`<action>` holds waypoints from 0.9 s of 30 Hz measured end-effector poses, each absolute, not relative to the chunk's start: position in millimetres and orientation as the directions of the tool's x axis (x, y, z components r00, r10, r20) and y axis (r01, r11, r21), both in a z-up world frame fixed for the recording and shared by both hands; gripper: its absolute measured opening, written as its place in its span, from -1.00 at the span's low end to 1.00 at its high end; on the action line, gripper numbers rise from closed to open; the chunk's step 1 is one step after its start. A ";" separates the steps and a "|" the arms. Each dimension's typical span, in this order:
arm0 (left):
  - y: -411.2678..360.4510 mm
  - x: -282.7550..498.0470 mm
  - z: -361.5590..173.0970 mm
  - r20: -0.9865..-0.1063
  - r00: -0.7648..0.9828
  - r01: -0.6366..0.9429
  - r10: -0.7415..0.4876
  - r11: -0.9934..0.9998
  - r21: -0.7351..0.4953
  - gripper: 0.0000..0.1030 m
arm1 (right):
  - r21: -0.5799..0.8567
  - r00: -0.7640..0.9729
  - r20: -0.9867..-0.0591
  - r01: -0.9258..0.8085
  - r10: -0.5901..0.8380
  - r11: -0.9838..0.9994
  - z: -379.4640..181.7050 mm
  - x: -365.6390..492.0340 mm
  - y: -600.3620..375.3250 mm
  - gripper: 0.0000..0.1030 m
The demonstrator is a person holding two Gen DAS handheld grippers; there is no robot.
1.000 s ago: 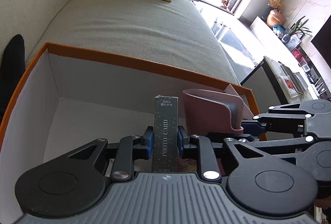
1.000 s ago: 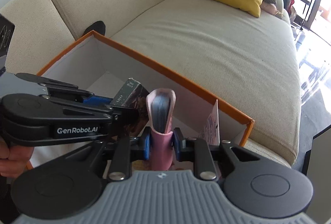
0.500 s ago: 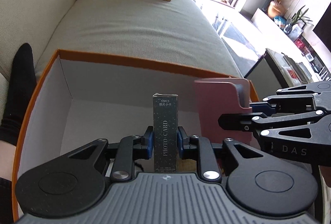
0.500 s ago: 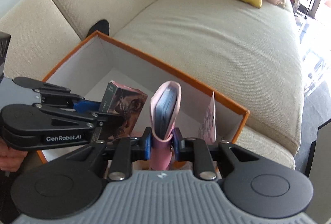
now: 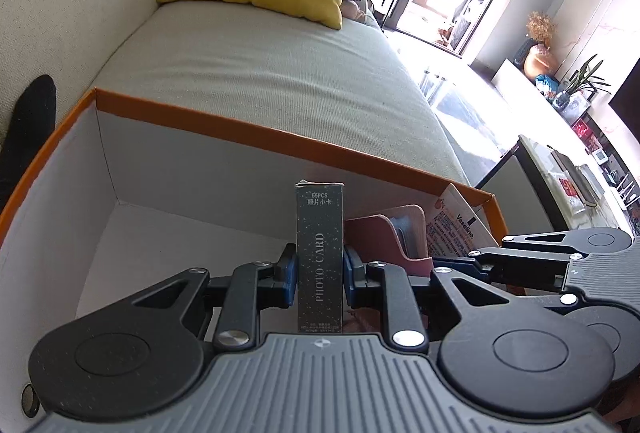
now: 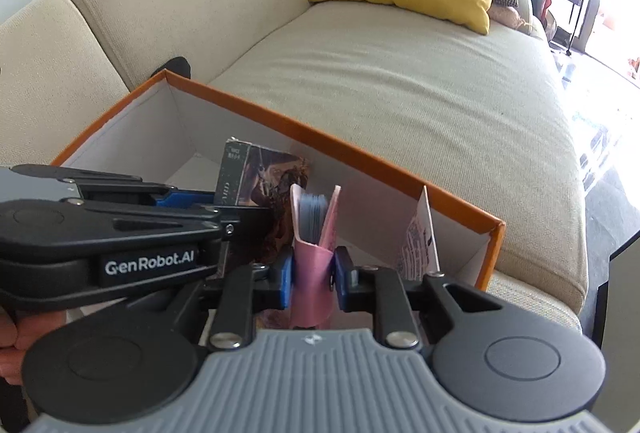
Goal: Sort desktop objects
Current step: 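Lower pink wallet upright into box with right gripper while left lowers photo card box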
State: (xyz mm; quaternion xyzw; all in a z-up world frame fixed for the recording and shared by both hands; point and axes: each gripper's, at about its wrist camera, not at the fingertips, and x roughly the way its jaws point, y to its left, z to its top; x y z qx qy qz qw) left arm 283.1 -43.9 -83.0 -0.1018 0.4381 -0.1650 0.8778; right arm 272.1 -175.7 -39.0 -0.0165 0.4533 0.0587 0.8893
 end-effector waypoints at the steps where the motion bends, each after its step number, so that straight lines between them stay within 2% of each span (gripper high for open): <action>1: -44.5 284.7 -83.7 -0.745 0.548 0.206 -0.381 0.924 -0.322 -0.51 | 0.027 0.567 -0.818 -0.128 0.095 0.991 -39.0 273.5 -175.9 -0.56; 7: -37.4 294.9 -85.1 -0.775 0.491 0.186 -0.398 0.917 -0.353 -0.51 | 0.082 0.461 -0.875 -0.166 0.151 0.983 -37.8 295.6 -182.5 -0.39; 16: -19.8 307.1 -97.8 -0.781 0.449 0.094 -0.434 0.892 -0.442 -0.51 | 0.018 0.382 -0.918 -0.227 0.106 0.974 -36.8 323.8 -174.5 -0.19; 21: -17.7 313.0 -106.7 -0.817 0.411 0.059 -0.405 0.906 -0.420 -0.50 | -0.038 0.369 -0.928 -0.251 0.059 0.967 -40.6 314.7 -168.7 -0.19; 27: -25.7 311.9 -110.3 -0.853 0.330 0.096 -0.405 0.913 -0.396 -0.44 | -0.088 0.380 -0.925 -0.278 0.025 0.956 -45.1 305.0 -168.9 -0.19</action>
